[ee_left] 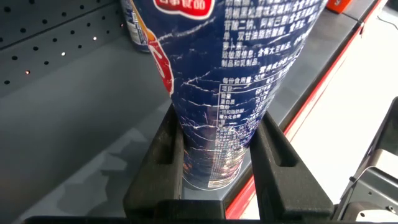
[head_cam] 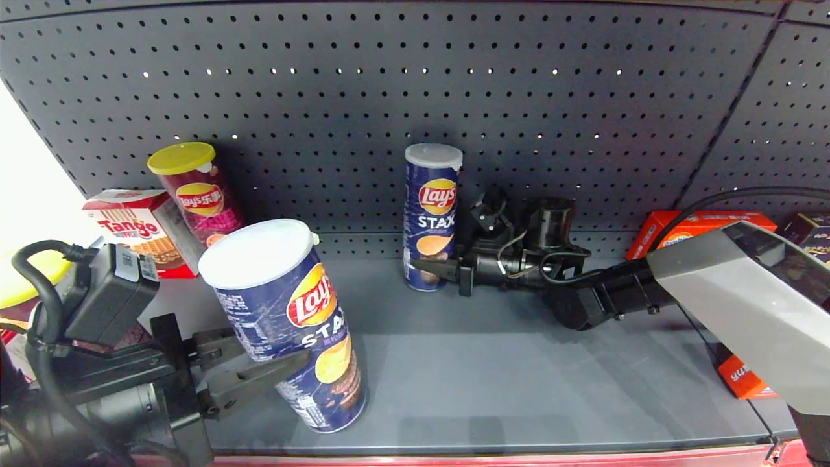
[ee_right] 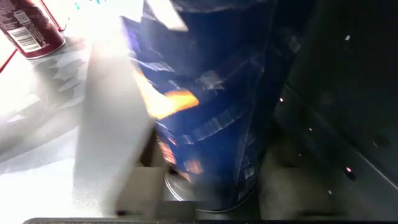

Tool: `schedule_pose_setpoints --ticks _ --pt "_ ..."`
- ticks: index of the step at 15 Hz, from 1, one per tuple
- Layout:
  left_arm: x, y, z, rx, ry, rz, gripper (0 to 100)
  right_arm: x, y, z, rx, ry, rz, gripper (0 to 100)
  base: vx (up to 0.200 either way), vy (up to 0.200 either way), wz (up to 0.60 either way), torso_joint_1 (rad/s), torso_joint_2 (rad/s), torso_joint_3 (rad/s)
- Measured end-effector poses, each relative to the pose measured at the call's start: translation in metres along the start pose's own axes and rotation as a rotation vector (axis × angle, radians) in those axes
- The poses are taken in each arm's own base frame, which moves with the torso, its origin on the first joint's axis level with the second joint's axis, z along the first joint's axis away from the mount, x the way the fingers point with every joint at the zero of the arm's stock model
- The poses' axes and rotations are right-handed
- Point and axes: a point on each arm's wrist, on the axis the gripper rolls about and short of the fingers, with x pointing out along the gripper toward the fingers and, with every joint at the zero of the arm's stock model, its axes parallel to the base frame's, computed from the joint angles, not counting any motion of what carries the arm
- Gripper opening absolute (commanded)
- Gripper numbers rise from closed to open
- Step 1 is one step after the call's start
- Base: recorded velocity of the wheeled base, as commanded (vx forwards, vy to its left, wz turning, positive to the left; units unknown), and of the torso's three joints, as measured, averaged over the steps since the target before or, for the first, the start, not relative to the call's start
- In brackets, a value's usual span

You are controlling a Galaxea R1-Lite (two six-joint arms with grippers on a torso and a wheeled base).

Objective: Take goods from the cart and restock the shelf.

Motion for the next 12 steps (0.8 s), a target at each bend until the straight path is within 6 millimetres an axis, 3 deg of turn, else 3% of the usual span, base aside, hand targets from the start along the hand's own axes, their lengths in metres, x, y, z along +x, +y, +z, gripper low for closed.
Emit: schedule_pose_setpoints --ticks 6,9,12 --pt "0.000 0.000 0.001 0.002 -0.004 0.001 0 -0.008 0.015 0.013 0.003 0.007 -0.033 0 0.000 0.000 0.00 0.000 0.00 0.000" --pt "0.000 0.000 0.002 0.003 -0.006 0.003 0 -0.014 0.044 0.020 -0.001 0.007 -0.057 0 0.000 0.000 0.00 0.000 0.00 0.000" --pt "-0.001 0.000 0.002 0.004 -0.008 0.005 0 -0.029 0.083 0.012 -0.001 0.009 -0.062 0 0.000 0.000 0.00 0.000 0.00 0.000"
